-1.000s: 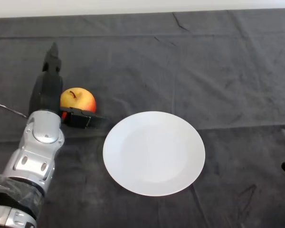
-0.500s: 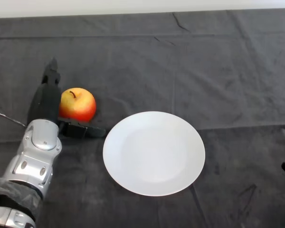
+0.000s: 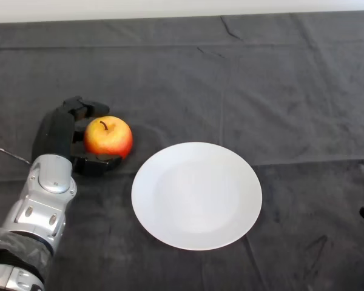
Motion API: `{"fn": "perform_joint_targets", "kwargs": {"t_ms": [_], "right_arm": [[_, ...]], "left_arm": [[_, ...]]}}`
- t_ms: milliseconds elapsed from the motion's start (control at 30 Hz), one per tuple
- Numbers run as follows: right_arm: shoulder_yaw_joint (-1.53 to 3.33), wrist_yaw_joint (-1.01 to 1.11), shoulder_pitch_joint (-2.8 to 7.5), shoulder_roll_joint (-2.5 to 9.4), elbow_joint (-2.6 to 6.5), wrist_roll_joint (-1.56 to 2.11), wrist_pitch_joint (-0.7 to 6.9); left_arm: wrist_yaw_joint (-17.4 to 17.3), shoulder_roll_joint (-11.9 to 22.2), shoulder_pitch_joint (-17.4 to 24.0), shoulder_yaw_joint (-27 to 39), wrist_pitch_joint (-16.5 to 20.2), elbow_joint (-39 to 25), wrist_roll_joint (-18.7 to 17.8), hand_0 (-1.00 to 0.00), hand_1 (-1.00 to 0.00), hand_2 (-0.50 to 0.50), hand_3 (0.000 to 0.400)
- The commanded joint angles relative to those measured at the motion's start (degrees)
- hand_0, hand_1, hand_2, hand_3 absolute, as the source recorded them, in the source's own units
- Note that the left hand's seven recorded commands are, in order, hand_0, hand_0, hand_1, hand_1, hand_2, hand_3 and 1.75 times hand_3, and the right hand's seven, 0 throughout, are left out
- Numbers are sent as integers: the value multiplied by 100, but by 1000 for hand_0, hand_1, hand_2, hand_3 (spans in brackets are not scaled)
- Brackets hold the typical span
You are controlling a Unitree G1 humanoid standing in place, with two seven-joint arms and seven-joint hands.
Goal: Move the apple to the plate
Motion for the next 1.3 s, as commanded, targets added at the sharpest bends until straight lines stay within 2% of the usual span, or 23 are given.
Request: {"fn": "perform_joint_targets", "kwargs": {"t_ms": [33, 333, 500, 1000, 1300], "right_arm": [[20, 41, 102, 176, 233, 160, 296], [1, 53, 104, 188, 229, 143, 306], [-11, 60, 105, 196, 226, 132, 313], [-25, 70, 105, 204, 223, 119, 322], [-23, 69, 105, 203, 223, 121, 322]], "left_arm": [[109, 166, 26, 88, 110, -549, 162, -1000, -1000, 0, 400], [308, -97, 399, -372, 652, -1978, 418, -1000, -1000, 0, 400], [374, -217, 572, -836, 803, -2429, 487, -1000, -1000, 0, 400], [41, -202, 634, -1932, 1005, -2866, 277, -1000, -1000, 0, 400], [22, -269, 608, -2435, 1067, -2920, 117, -1000, -1000, 0, 400]]}}
